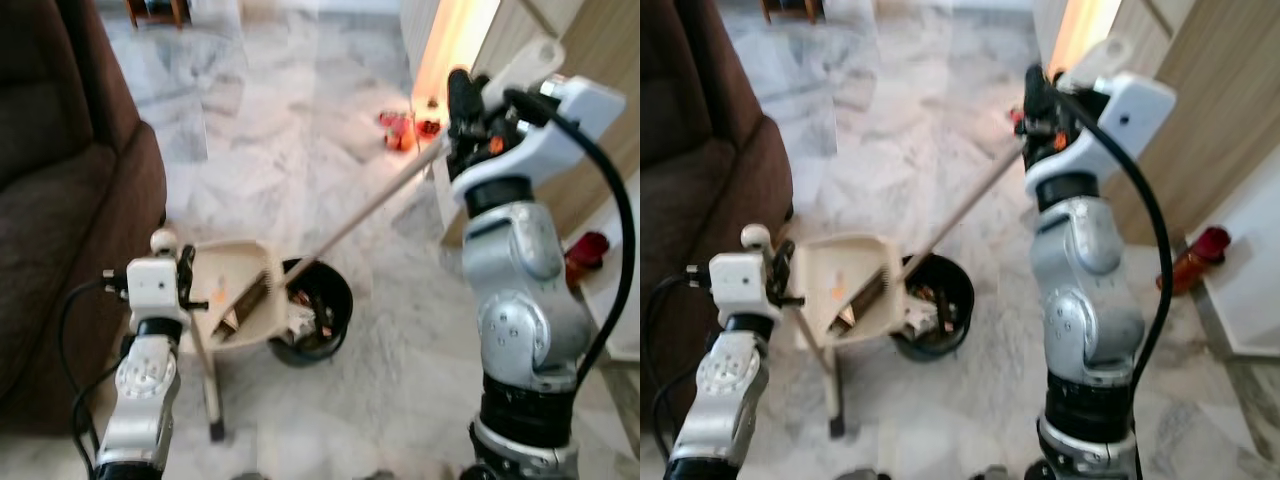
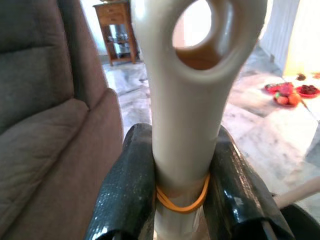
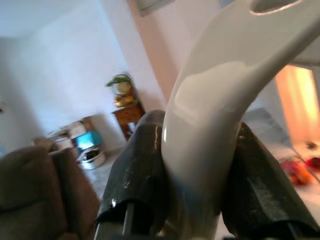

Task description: Sweep floor

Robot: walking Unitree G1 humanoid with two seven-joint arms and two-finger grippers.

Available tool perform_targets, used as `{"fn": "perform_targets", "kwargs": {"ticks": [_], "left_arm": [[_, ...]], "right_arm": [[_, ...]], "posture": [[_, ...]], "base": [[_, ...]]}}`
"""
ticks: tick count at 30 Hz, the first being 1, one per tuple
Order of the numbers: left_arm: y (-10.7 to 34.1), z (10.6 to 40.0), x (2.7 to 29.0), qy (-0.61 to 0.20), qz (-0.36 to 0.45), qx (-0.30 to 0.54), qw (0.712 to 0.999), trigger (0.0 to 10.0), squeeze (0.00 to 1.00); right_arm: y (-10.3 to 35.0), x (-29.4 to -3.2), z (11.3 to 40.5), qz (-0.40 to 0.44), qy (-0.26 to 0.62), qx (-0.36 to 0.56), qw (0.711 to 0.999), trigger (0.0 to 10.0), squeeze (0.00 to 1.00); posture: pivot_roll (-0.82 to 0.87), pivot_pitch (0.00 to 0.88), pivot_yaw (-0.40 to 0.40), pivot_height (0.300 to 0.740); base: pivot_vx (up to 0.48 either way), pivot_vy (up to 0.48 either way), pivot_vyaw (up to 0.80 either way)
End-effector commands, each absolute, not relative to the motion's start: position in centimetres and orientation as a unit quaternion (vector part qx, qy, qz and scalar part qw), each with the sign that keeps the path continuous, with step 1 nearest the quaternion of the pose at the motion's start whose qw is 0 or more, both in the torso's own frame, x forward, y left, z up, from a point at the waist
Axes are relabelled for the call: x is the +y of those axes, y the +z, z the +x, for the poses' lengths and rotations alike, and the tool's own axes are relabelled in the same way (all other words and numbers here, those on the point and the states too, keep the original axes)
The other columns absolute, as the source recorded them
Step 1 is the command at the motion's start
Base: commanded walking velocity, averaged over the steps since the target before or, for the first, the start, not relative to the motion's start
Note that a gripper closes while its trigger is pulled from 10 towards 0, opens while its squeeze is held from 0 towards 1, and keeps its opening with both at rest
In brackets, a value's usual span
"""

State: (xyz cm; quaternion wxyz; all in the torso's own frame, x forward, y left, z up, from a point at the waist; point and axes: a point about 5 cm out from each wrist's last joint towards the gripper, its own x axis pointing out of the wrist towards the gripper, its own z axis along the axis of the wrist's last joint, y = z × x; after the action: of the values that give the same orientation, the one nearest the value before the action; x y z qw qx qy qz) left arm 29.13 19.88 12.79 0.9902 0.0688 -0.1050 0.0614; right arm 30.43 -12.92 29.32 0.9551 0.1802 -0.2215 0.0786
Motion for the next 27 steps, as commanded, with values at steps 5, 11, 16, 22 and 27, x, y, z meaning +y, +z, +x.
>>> {"fn": "perform_targets", "kwargs": {"ticks": [5,11,16,22,27], "left_arm": [[13.59,29.12,19.79,0.06,0.066,-0.126,0.988,10.0,0.0],[13.59,29.05,19.8,0.063,0.064,-0.129,0.988,10.0,0.0],[13.61,29.06,19.76,0.061,0.063,-0.13,0.988,10.0,0.0],[13.49,29.02,19.7,0.059,0.064,-0.127,0.988,10.0,0.0],[13.47,29.03,19.68,0.058,0.064,-0.127,0.988,10.0,0.0]], "right_arm": [[30.8,-12.89,29.61,0.183,0.081,-0.262,0.944,10.0,0.0],[30.65,-12.81,29.63,0.187,0.079,-0.259,0.944,10.0,0.0],[30.59,-12.78,29.65,0.189,0.073,-0.259,0.944,10.0,0.0],[30.65,-12.57,29.45,0.195,0.069,-0.268,0.941,10.0,0.0],[31.07,-12.77,29.14,0.171,0.054,-0.296,0.938,10.0,0.0]], "posture": [[0.14,0.167,-0.025,0.74],[0.14,0.171,-0.025,0.74],[0.14,0.171,-0.025,0.74],[0.14,0.17,-0.025,0.74],[0.14,0.169,-0.025,0.74]], "base": [[0.307,0.0,0.0],[0.194,0.0,0.0],[0.0,0.0,0.0],[0.0,0.0,0.0],[0.0,0.0,0.0]]}}
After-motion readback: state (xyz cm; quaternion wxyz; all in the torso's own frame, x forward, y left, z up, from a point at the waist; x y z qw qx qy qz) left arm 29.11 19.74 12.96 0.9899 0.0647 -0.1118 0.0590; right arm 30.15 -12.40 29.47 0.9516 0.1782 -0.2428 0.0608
